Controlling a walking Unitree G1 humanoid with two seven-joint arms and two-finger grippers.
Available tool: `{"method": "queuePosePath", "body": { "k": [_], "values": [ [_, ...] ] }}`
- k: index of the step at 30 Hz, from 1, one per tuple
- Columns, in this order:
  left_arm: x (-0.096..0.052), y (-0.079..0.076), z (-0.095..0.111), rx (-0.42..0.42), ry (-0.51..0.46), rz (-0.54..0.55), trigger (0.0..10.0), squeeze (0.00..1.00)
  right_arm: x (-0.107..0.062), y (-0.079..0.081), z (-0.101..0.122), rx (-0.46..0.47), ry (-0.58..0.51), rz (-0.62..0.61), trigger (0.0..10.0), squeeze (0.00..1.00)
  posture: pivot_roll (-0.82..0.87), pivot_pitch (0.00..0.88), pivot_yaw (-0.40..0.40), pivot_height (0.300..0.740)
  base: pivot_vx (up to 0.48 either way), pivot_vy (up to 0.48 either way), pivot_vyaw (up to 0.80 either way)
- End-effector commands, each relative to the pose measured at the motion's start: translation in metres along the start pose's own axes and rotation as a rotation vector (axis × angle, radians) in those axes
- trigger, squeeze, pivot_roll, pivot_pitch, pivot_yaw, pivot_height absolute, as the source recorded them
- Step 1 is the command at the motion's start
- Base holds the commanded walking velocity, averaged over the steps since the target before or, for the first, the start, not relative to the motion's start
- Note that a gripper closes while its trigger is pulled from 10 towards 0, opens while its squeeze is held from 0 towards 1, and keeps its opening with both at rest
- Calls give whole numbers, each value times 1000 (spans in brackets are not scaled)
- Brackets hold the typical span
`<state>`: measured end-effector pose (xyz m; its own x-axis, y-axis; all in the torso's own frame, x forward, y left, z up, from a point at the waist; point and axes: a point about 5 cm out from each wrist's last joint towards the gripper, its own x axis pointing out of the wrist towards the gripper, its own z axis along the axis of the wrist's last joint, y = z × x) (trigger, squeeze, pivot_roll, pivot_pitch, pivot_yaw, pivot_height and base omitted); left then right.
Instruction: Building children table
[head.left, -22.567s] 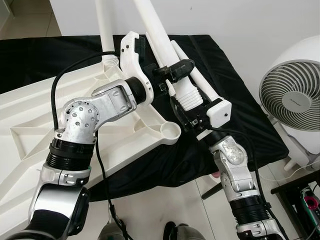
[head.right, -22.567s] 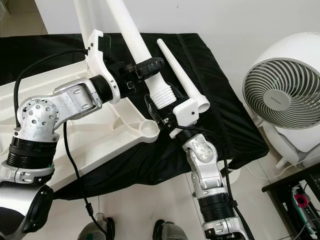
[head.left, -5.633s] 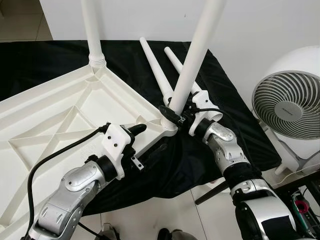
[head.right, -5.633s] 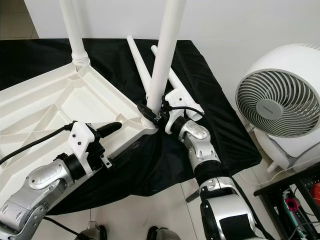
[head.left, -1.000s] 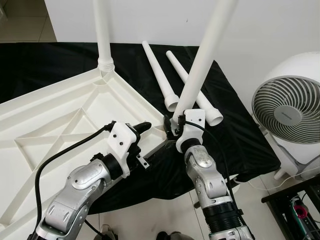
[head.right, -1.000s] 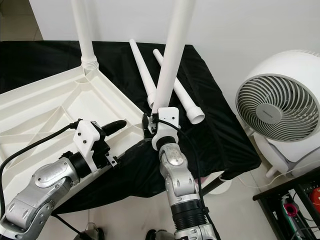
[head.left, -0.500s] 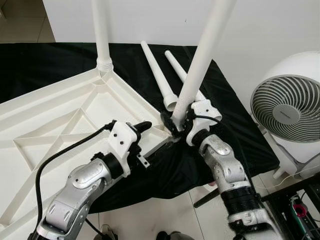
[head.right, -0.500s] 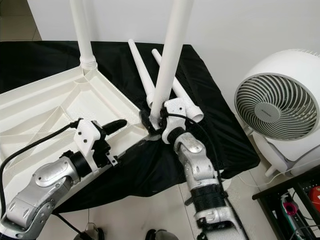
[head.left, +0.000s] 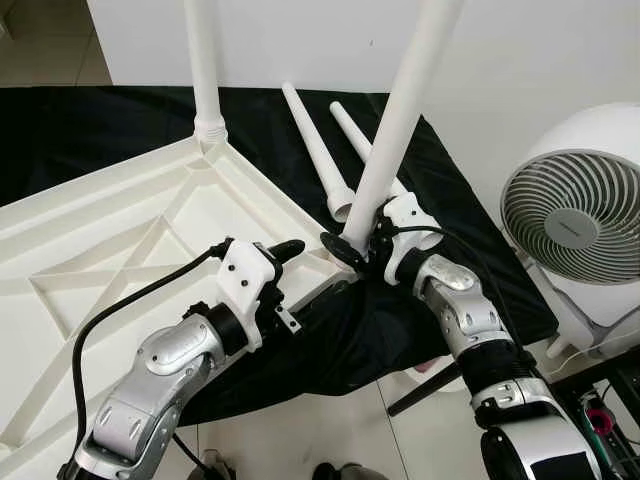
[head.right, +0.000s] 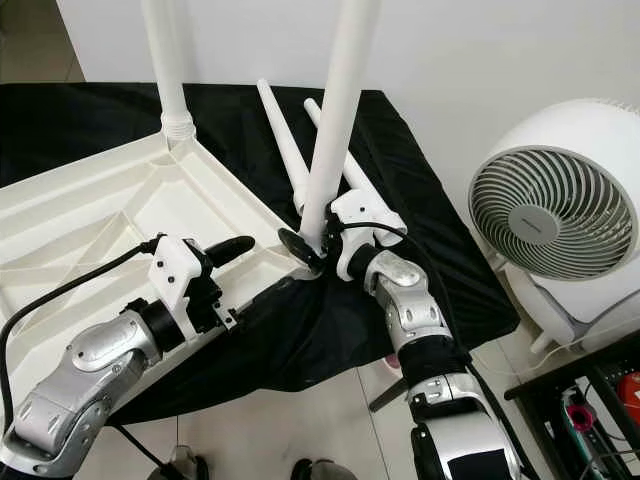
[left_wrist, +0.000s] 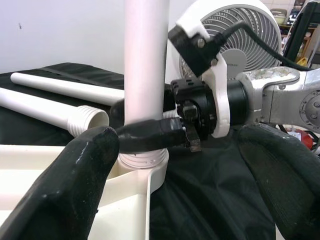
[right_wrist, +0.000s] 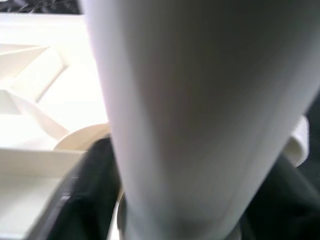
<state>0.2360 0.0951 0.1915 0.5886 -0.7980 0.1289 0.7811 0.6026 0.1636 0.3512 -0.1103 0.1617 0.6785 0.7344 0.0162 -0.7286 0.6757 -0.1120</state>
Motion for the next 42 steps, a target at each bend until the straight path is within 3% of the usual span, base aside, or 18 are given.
{"method": "queuePosePath", "body": {
  "k": [1,9,10,19,28,30,32,36,38,42],
  "values": [
    [0,-3,-2,-9,8,-14,10000,0,-2,-3,-4,-13,16,9,0,0,154,125,-119,740,0,0,0],
    [0,-4,-2,-11,11,-17,10000,0,-4,-5,-9,2,10,28,0,0,150,130,-118,740,0,0,0],
    [0,-4,-2,-11,11,-18,10000,0,-4,-6,-9,1,10,12,10000,0,147,129,-117,740,0,0,0],
    [1,-4,-2,-15,7,-23,10000,0,-3,-4,-12,40,-9,-85,10000,0,141,128,-118,740,0,0,0],
    [2,-6,-3,-24,7,-35,10000,0,1,8,-13,114,-36,-305,10000,0,132,127,-116,740,0,0,0],
    [2,-7,-3,-27,7,-38,10000,0,2,12,-11,152,-56,-439,10000,0,126,127,-117,740,0,0,0],
    [2,-7,-4,-28,7,-40,10000,0,2,14,-11,157,-59,-469,10000,0,126,127,-117,740,0,0,0],
    [3,-7,-4,-27,7,-41,10000,0,2,21,-12,196,-65,-552,10000,0,125,127,-117,740,0,0,0],
    [3,-8,-4,-29,5,-43,10000,0,2,33,-10,205,-66,-638,10000,0,121,126,-115,740,0,0,0],
    [4,-8,-4,-30,4,-46,10000,0,7,48,-7,225,-75,-614,10000,0,120,127,-112,740,0,0,0]
  ]
}}
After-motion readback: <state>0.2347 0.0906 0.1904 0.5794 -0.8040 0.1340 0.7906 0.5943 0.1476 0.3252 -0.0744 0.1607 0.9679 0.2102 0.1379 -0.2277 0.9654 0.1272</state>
